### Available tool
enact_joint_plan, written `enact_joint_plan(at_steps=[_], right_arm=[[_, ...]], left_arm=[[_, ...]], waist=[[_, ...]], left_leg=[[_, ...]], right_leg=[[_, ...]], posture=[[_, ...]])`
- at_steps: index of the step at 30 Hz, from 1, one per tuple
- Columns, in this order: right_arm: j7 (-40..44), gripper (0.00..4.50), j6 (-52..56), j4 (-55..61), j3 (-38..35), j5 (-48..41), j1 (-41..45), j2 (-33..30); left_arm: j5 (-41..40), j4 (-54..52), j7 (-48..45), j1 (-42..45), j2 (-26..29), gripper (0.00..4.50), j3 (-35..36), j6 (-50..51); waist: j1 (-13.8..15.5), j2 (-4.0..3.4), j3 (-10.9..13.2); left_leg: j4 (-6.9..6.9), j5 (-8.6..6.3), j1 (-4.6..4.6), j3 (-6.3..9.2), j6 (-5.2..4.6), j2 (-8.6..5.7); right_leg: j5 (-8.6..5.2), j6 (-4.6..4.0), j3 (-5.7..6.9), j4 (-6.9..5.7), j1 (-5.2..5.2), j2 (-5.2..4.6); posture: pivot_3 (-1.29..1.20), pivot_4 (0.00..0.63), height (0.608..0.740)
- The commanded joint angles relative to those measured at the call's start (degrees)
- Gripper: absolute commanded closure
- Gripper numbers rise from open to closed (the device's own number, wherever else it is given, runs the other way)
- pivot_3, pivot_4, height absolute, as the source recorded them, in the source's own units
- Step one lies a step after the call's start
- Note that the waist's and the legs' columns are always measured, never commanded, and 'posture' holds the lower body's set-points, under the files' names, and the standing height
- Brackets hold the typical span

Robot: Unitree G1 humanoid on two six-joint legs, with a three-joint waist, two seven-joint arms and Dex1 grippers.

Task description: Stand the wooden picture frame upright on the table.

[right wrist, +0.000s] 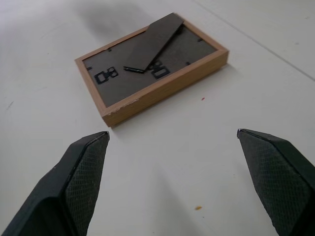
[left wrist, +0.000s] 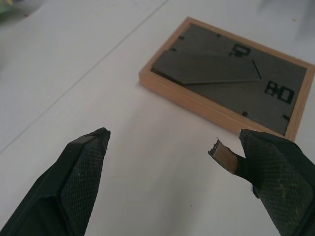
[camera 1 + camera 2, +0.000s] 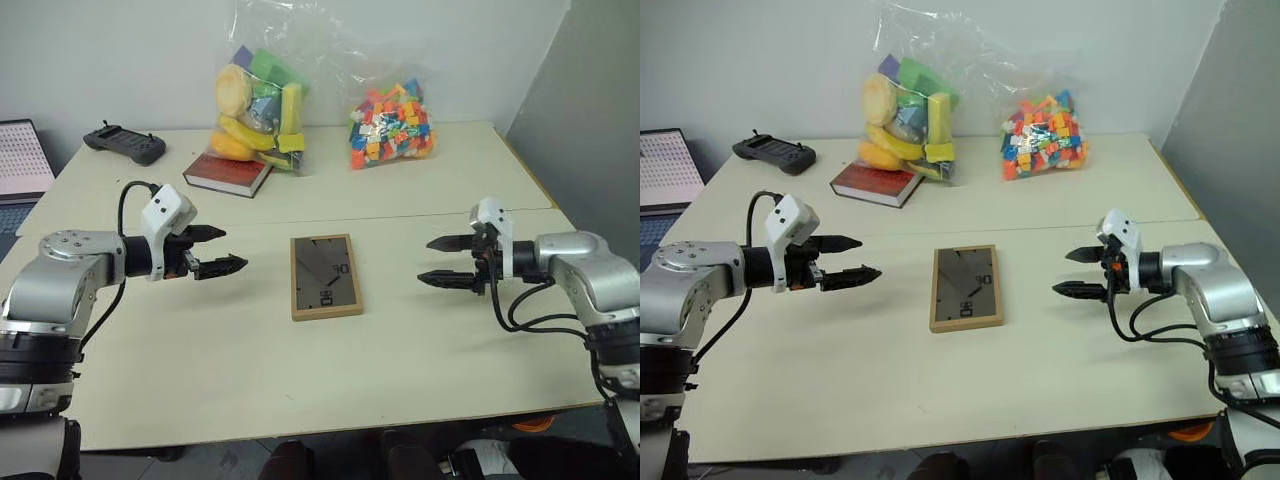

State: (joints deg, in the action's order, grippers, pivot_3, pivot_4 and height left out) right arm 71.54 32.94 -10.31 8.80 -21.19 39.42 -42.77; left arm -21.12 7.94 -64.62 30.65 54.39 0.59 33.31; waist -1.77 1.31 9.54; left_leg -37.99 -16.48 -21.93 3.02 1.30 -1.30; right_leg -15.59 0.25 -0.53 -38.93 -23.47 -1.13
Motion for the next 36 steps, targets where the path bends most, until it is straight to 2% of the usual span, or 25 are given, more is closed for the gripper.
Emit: enact_joint_plan(at_steps=[1,3,6,9,11,15,20,21,22,25,28,36], right_arm=[[0.81,0.06,-2.30,-1.77,0.36,1.51,3.13,1.08],[-1.16,0.06,-4.35,-3.37,0.86,3.20,3.79,2.85],[-10.21,0.06,-5.36,-6.45,0.53,6.43,4.23,8.06],[-14.97,0.59,-6.41,-6.78,1.12,8.66,3.22,12.20],[-18.01,1.22,-8.82,-6.82,2.62,10.87,2.15,15.30],[-26.02,2.10,-12.11,-10.30,2.71,14.69,1.94,20.93],[-30.42,3.25,-13.37,-11.28,3.10,16.98,1.11,24.35],[-31.08,3.61,-13.73,-11.67,3.18,17.24,1.10,24.99],[-31.85,3.68,-14.16,-12.21,3.27,17.66,1.02,25.49],[-33.12,4.43,-14.72,-13.33,3.46,18.56,1.03,26.84],[-32.27,4.50,-13.97,-12.14,4.00,18.16,1.06,28.50],[-24.51,4.50,-8.14,-1.98,4.16,12.94,-3.54,27.82]], left_arm=[[2.12,0.51,0.92,2.09,-0.34,0.00,0.40,-3.42],[2.02,1.17,3.78,2.72,-1.78,0.00,1.36,-1.64],[2.99,0.44,8.43,0.48,-4.24,0.00,2.38,-1.12],[4.53,-1.18,14.03,-2.04,-7.83,0.49,2.78,-2.56],[5.56,-2.40,20.31,-3.13,-12.32,1.03,3.42,-2.75],[9.00,-2.48,30.06,-3.95,-19.86,1.88,2.48,-3.85],[11.73,-1.78,35.31,-5.35,-26.00,2.91,0.45,-6.13],[12.24,-1.38,36.04,-5.43,-26.97,3.22,0.07,-6.70],[12.73,-1.15,36.79,-5.44,-27.99,3.28,-0.38,-7.16],[13.38,-1.11,38.13,-4.82,-30.79,3.95,-1.26,-7.41],[14.61,-1.44,38.04,-4.13,-31.92,4.48,-3.23,-7.20],[12.96,-12.74,31.90,-9.09,-28.90,4.48,-6.99,0.34]], waist=[[0.04,0.02,0.01],[0.08,0.02,0.01],[0.08,0.06,-0.01],[0.06,0.05,-0.01],[0.10,0.04,-0.02],[0.14,0.08,-0.04],[0.24,0.08,-0.04],[0.24,0.08,-0.04],[0.24,0.08,-0.04],[0.23,0.08,-0.04],[0.19,0.08,-0.04],[0.09,0.07,-0.05]], left_leg=[[-0.01,0.00,-0.01,0.00,0.00,0.00],[-0.04,0.00,-0.05,0.00,0.00,0.00],[-0.06,0.00,-0.07,0.00,0.00,-0.01],[-0.05,0.01,-0.07,-0.02,0.02,0.00],[-0.08,0.02,-0.25,-0.02,0.04,-0.01],[-0.29,0.07,-0.67,-0.01,0.12,-0.02],[-0.52,0.14,-0.83,-0.03,0.25,-0.03],[-0.53,0.14,-0.83,-0.03,0.25,-0.03],[-0.53,0.14,-0.83,-0.04,0.25,-0.04],[-0.59,0.14,-0.84,-0.03,0.25,-0.03],[-0.68,0.13,-0.85,-0.04,0.24,-0.03],[-0.72,0.12,-0.84,-0.04,0.22,-0.04]], right_leg=[[0.00,0.00,0.00,0.00,-0.01,0.00],[0.00,0.00,0.00,-0.02,-0.04,-0.02],[0.01,0.00,0.00,-0.03,-0.06,-0.03],[0.01,-0.01,-0.08,-0.08,-0.13,-0.03],[0.02,-0.01,-0.09,-0.11,-0.31,-0.03],[0.07,0.01,-0.07,-0.25,-0.64,-0.05],[0.07,0.01,-0.08,-0.34,-0.71,-0.07],[0.08,0.01,-0.08,-0.32,-0.71,-0.07],[0.07,0.01,-0.08,-0.33,-0.71,-0.07],[0.08,0.01,-0.07,-0.39,-0.71,-0.07],[0.07,0.01,-0.07,-0.46,-0.71,-0.07],[0.07,0.01,-0.08,-0.51,-0.70,-0.06]], posture=[[0.00,0.150,0.740],[0.00,0.150,0.740],[0.00,0.150,0.740],[0.00,0.150,0.740],[0.00,0.150,0.740],[0.00,0.150,0.740],[0.00,0.150,0.740],[0.00,0.150,0.740],[0.00,0.150,0.740],[0.00,0.150,0.740],[0.00,0.150,0.740],[0.00,0.150,0.740]])
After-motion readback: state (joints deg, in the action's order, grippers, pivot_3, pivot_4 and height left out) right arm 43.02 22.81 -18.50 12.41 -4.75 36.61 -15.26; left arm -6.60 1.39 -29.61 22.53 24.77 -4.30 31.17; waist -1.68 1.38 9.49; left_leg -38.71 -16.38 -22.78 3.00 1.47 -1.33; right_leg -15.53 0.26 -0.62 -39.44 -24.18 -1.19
